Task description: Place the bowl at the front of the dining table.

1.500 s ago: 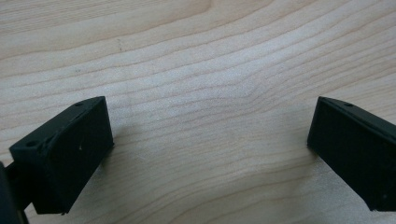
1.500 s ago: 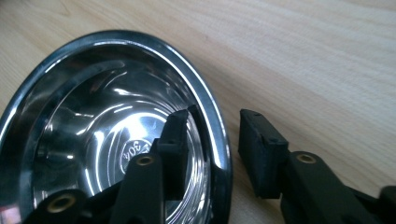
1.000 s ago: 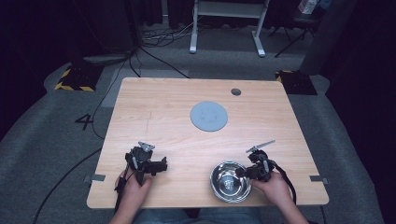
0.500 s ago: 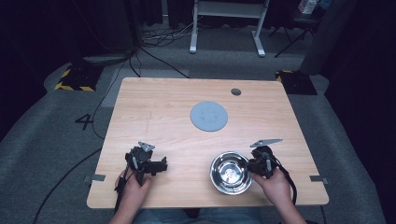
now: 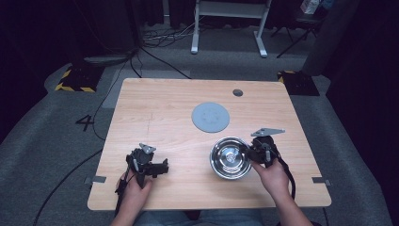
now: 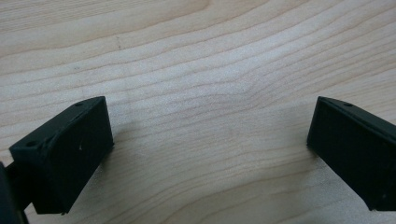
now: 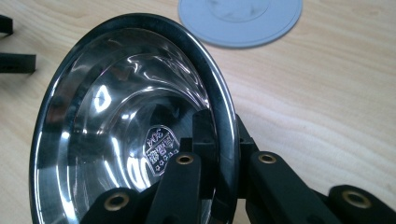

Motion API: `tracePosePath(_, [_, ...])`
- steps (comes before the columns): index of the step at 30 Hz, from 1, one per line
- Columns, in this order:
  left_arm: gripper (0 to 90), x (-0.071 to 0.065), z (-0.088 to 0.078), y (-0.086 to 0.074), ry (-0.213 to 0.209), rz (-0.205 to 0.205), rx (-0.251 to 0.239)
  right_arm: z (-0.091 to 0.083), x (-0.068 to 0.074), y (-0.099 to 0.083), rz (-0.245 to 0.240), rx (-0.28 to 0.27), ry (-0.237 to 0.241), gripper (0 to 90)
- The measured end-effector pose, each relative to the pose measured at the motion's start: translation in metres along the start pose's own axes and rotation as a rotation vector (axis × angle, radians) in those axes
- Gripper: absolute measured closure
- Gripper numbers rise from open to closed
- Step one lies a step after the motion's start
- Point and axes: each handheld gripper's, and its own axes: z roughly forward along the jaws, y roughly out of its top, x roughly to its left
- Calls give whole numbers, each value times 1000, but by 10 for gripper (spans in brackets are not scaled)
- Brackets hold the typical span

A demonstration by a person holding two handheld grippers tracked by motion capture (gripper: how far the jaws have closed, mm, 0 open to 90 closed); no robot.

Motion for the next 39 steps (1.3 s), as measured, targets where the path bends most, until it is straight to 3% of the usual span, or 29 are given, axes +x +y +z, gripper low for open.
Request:
tracePosePath(22, [4,0,-2,-2,-3,1,2,4,-15,60,-12,-56,-51,855])
tracePosePath(32, [4,0,-2,-2,-2,-2,-1,17,-20,88,-36,-55,-103,855])
tracePosePath(39, [4,0,-2,-2,-2,-2,-1,22,-26,105,-19,-67,-112,856])
